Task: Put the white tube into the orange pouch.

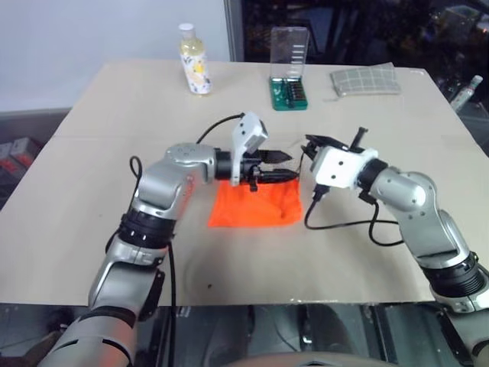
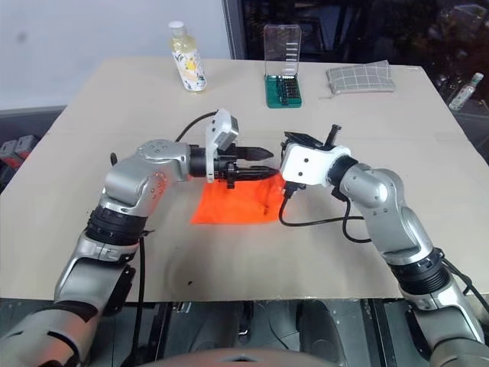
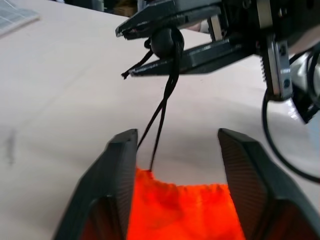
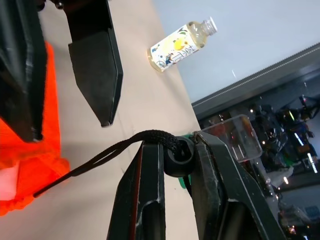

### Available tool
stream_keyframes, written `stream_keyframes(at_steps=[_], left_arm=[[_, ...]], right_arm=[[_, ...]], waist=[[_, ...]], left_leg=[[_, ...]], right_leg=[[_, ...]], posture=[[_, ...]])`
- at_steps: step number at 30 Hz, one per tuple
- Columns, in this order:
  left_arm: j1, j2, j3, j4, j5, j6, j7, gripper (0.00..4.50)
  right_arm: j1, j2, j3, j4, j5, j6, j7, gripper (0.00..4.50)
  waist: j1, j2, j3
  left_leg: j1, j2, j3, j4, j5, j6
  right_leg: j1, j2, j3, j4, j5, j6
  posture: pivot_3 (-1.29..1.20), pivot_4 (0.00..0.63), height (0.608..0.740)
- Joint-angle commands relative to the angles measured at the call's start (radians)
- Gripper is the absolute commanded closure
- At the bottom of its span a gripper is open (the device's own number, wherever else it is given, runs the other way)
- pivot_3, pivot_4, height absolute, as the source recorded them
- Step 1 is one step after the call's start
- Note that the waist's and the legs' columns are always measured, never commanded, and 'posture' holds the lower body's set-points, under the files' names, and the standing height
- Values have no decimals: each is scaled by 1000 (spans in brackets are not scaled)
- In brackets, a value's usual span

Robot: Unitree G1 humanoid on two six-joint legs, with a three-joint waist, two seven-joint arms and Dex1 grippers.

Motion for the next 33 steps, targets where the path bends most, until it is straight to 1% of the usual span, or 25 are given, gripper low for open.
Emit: stream_keyframes(at_steps=[1,5,8,9,10,11,12,13,14,16,19,22,23,26,30,33], left_arm=[[-33,-52,-26,33,54,-76,25,2170],[-68,-129,-54,137,113,-150,40,2170],[-83,-174,-39,173,103,-159,34,2170],[-87,-180,-29,175,97,-152,30,2666],[-89,-182,-20,176,91,-146,27,2957],[-91,-180,-12,174,85,-139,21,3426],[-91,-174,0,169,74,-129,13,3834],[-91,-170,12,163,62,-119,7,4421],[-91,-167,24,159,50,-111,3,4480],[-98,-162,54,154,19,-79,-4,4500],[-127,-131,98,172,-12,-48,-29,4500],[-152,-109,123,195,-31,-41,-59,4500],[-159,-102,128,202,-36,-41,-74,4500],[-175,-78,137,213,-49,-39,-121,4500],[-189,-60,153,204,-98,28,-165,4500],[-176,-27,125,164,-121,58,-238,4500]], right_arm=[[-11,4,-31,-33,9,-1,-7,4274],[-15,12,-24,-35,13,3,-1,4274],[-14,19,-20,-37,9,10,-2,4274],[-10,21,-20,-40,10,20,0,4274],[-6,21,-22,-44,14,36,7,4274],[-3,23,-25,-48,20,51,11,4274],[0,27,-33,-51,27,64,10,3774],[1,29,-38,-54,32,75,8,3111],[1,31,-41,-57,34,84,6,2989],[7,31,-44,-59,23,95,-11,2091],[47,78,-101,-106,70,219,-35,677],[108,92,-142,-173,130,325,-13,677],[128,108,-149,-196,155,365,-14,677],[175,170,-141,-220,217,408,-39,677],[170,222,-125,-166,241,382,-79,677],[158,252,-127,-125,266,348,-100,677]], waist=[[3,0,0],[7,0,0],[8,0,0],[6,0,0],[4,0,0],[3,0,0],[0,0,0],[-1,0,0],[-2,0,0],[-3,0,0],[-4,0,0],[3,0,0],[3,0,0],[0,0,0],[-6,0,0],[-8,0,0]], left_leg=[[0,0,0,0,0,0],[0,-1,0,1,0,0],[0,-1,0,0,0,0],[0,-1,0,0,0,0],[0,-1,0,0,0,0],[0,-1,0,0,0,0],[0,0,0,0,0,0],[0,0,0,0,0,0],[0,0,0,0,0,0],[0,0,0,0,0,0],[0,0,-1,0,0,0],[-1,0,-2,0,0,0],[-1,0,-1,0,0,0],[-1,0,-1,0,0,0],[0,0,-1,0,0,0],[0,1,-1,1,0,0]], right_leg=[[0,0,0,0,0,0],[0,0,0,0,0,0],[0,0,0,0,0,1],[0,0,0,0,0,1],[0,1,0,0,0,1],[0,1,0,0,1,1],[0,1,0,0,1,1],[0,1,0,0,1,1],[0,1,0,0,1,1],[0,1,0,0,1,1],[0,1,0,0,1,1],[0,1,-1,0,1,1],[0,1,-1,0,1,1],[0,1,-1,0,1,1],[0,1,-1,1,1,1],[0,2,-1,1,0,1]], posture=[[0,150,740],[0,150,740],[0,150,740],[0,150,740],[0,150,740],[0,150,740],[0,150,740],[0,150,740],[0,150,740],[0,150,740],[0,150,740],[0,150,740],[0,150,740],[0,150,740],[0,150,740],[0,150,740]])
